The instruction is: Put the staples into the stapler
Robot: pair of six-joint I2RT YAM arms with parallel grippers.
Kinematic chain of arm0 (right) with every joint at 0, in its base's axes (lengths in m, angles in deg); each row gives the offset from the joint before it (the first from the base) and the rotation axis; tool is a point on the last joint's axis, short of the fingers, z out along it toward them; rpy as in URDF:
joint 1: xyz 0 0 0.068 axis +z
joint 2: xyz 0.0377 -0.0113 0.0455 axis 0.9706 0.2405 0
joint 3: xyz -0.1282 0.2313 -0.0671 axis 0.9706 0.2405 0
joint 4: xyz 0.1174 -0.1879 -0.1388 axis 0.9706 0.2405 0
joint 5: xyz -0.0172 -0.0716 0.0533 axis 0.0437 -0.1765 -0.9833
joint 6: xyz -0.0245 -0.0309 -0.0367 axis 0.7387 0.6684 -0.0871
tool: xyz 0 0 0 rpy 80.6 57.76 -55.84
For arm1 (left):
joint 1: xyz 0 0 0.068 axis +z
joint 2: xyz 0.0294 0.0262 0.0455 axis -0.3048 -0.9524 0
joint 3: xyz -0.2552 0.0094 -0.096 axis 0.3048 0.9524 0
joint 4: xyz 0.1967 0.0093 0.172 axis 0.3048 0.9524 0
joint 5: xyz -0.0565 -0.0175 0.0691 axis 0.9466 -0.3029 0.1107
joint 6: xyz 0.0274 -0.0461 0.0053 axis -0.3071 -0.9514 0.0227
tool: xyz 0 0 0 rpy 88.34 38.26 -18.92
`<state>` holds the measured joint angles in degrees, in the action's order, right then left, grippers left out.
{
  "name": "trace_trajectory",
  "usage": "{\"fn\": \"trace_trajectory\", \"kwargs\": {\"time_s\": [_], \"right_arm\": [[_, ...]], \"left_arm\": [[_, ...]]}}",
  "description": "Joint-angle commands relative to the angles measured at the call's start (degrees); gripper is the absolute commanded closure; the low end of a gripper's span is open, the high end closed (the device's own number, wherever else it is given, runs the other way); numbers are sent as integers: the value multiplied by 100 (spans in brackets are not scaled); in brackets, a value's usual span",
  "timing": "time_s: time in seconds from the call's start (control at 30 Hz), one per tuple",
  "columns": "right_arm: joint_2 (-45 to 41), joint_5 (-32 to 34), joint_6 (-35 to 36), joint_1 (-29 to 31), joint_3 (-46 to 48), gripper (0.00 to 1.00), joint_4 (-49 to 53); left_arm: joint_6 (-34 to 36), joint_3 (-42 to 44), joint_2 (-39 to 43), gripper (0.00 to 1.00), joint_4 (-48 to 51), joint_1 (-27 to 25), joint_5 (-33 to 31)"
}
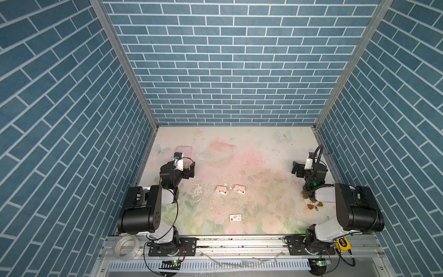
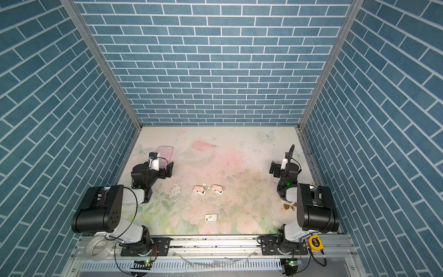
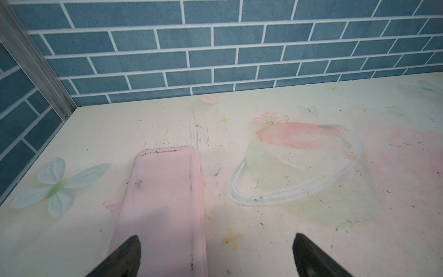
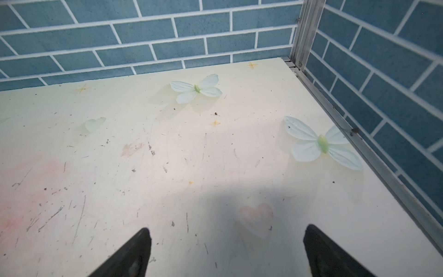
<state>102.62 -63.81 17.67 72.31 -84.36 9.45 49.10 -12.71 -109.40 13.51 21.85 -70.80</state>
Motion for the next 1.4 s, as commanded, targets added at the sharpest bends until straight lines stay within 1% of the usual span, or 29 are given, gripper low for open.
{"fn": "trace_trajectory", "kwargs": {"time_s": [0.0, 1.2, 1.3, 1.37], "right_arm": [[35, -44, 236, -7, -46, 1, -39], [33, -46, 235, -2, -53, 1, -24], [26, -29, 228, -1, -42, 1, -51], [-14, 164, 170, -1, -68, 1, 18]], "left_arm": [[21, -4, 1, 0, 19, -23, 20], [36, -26, 1, 0, 59, -32, 15], [60, -25, 16, 1, 69, -47, -2], [39, -27, 34, 0, 65, -59, -34]]}}
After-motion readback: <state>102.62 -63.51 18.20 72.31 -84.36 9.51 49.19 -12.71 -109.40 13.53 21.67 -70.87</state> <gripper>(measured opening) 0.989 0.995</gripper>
